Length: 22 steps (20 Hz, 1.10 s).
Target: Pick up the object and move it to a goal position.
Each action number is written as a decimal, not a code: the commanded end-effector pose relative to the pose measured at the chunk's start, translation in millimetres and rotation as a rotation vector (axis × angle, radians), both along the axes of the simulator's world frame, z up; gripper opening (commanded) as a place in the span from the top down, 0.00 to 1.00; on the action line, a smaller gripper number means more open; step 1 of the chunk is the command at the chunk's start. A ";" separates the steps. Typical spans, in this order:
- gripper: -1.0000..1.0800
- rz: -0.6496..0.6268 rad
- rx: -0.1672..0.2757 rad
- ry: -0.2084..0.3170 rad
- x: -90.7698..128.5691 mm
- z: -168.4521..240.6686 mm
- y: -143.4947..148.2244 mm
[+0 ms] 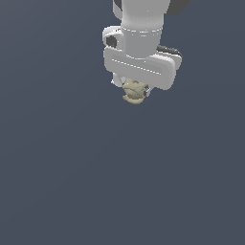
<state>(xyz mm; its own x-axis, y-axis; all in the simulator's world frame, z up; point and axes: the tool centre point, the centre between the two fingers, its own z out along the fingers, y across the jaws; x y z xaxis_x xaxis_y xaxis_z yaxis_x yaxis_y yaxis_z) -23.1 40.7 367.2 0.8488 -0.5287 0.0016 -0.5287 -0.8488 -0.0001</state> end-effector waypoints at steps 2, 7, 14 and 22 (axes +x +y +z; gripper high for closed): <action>1.00 0.000 0.000 0.001 2.8 35.3 0.4; 1.00 0.001 0.000 0.001 7.5 78.0 1.1; 1.00 0.001 0.001 0.001 12.8 117.2 1.7; 1.00 0.001 0.001 0.001 16.3 137.2 2.0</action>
